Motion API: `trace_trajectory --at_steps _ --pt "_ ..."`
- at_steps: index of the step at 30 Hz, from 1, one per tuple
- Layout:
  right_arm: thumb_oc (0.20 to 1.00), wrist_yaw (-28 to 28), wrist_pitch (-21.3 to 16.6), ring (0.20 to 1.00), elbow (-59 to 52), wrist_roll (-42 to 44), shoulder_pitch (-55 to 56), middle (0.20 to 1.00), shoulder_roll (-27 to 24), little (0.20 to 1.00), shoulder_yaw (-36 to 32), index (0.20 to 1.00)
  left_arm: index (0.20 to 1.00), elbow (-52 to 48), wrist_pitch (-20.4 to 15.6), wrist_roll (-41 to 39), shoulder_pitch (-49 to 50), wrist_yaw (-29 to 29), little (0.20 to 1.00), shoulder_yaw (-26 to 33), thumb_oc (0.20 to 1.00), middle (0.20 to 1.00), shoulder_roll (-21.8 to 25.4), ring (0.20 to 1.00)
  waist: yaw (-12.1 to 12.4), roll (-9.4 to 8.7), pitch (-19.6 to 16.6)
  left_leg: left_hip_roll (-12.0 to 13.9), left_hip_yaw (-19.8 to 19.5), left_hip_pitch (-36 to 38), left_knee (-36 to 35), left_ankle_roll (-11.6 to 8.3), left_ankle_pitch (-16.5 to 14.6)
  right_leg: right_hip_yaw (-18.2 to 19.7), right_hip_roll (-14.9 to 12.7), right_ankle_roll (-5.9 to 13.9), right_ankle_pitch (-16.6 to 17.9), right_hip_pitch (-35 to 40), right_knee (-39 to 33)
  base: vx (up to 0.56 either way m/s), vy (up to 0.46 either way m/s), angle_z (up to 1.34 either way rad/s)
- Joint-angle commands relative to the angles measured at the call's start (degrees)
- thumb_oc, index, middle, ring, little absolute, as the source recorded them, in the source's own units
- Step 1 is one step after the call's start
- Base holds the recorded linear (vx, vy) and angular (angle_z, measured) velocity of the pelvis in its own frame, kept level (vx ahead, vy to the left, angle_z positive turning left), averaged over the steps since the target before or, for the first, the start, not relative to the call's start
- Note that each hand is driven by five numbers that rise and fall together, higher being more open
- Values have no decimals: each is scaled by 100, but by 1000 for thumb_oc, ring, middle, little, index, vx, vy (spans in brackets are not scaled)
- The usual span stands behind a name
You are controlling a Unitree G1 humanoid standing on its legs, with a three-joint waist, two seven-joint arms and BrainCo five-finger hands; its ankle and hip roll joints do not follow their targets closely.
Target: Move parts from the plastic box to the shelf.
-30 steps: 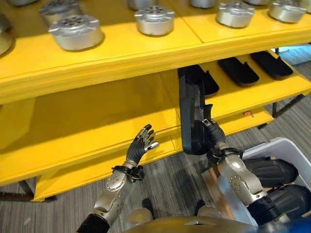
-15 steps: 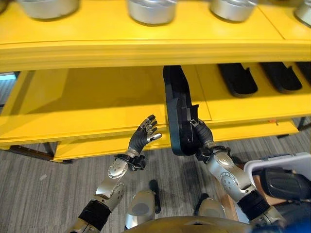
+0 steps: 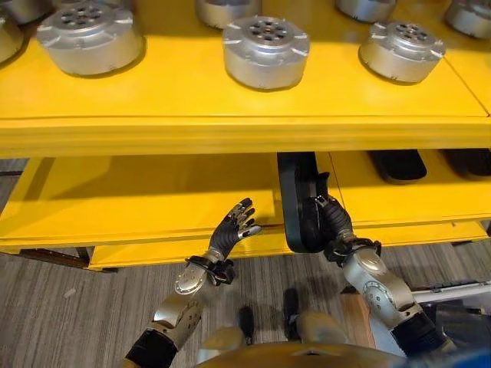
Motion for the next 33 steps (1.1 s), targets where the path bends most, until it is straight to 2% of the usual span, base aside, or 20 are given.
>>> trace_trajectory --at_steps 1,4,6,10,13,14,16,18,20,22,23,26,33 --pt "200 42 -379 200 -395 -72 -201 200 38 200 -80 200 1000 -529 -155 70 -54 55 1000 19 1000 1000 -56 1000 31 -18 -67 96 264 -146 -97 87 -226 -158 26 394 -565 53 604 63 -118 -9" --pt "200 10 -240 200 -418 -72 -159 200 41 200 -85 200 1000 -614 -354 317 37 93 1000 55 1000 1000 -36 1000 35 -14 -116 119 349 -99 -97 44 -236 -229 44 363 -598 189 497 71 -107 -1" --pt "200 79 -63 200 -427 -90 -106 200 18 200 -70 200 1000 -674 -199 214 112 140 1000 80 1000 1000 -31 1000 24 8 -164 140 437 -58 -97 -14 -228 -303 84 303 -661 295 430 63 -172 0" --pt "200 35 -145 200 -227 -82 -244 200 16 200 34 200 1000 -677 -138 44 94 159 1000 94 1000 1000 23 1000 73 58 -115 218 446 -115 -80 -90 -143 -368 132 213 -752 304 461 -25 -177 2" --pt "200 -54 -191 200 -150 2 -322 200 27 200 35 200 1000 -670 64 -3 65 238 1000 99 1000 1000 41 1000 75 102 -72 305 546 -175 -27 -164 -91 -457 125 170 -796 286 498 -72 -173 17" --pt "200 -112 -250 200 -145 14 -354 200 2 200 -11 200 1000 -607 101 73 -36 211 1000 75 1000 1000 67 1000 17 120 -38 395 819 -262 192 -205 -122 -592 84 128 -831 244 555 -89 -137 27" --pt "200 -217 -298 200 -187 -32 -345 200 -76 200 -117 200 1000 -598 138 -41 -150 64 1000 26 1000 1000 73 1000 -84 127 33 602 1116 -421 670 -313 -247 -740 -25 94 -940 192 743 -101 -93 45" --pt "200 -256 -303 200 -134 6 -401 200 -144 200 -180 200 1000 -572 157 6 -209 128 1000 -13 1000 1000 58 1000 -136 124 119 871 1162 -581 1048 -425 -294 -784 -95 28 -1026 167 927 -66 23 92" --pt "200 -299 -415 200 -52 226 -525 200 -209 200 -291 200 1000 -551 154 142 -228 57 1000 -45 1000 1000 8 1000 -189 157 127 1275 1077 -532 937 -621 -63 -761 -149 -51 -1160 174 1075 -33 174 52" --pt "200 -157 -386 200 -186 292 -597 200 -327 200 -433 200 1000 -586 181 27 -270 -106 1000 -79 1000 1000 23 1000 -250 245 77 1612 985 -490 758 -746 334 -762 -236 -121 -1177 54 1187 -27 320 1" --pt "200 -121 -306 200 -230 318 -623 200 -390 200 -492 200 1000 -624 159 -30 -305 -73 1000 -78 1000 1000 35 1000 -297 296 69 1648 962 -448 719 -744 320 -742 -308 -114 -1222 29 1253 52 368 -2" --pt "200 -256 -287 200 -315 343 -635 200 -457 200 -538 200 1000 -541 225 -137 -526 80 1000 -186 1000 1000 30 1000 -437 478 65 1573 1122 -306 486 -750 259 -825 -450 -46 -1313 -44 1463 38 359 9" --pt "200 -439 -153 200 -460 267 -568 200 -475 200 -641 200 1000 -621 125 -237 -480 259 1000 -208 1000 1000 49 1000 -494 655 131 1203 1060 -241 277 -675 176 -724 -580 128 -1146 -157 1375 4 208 8"
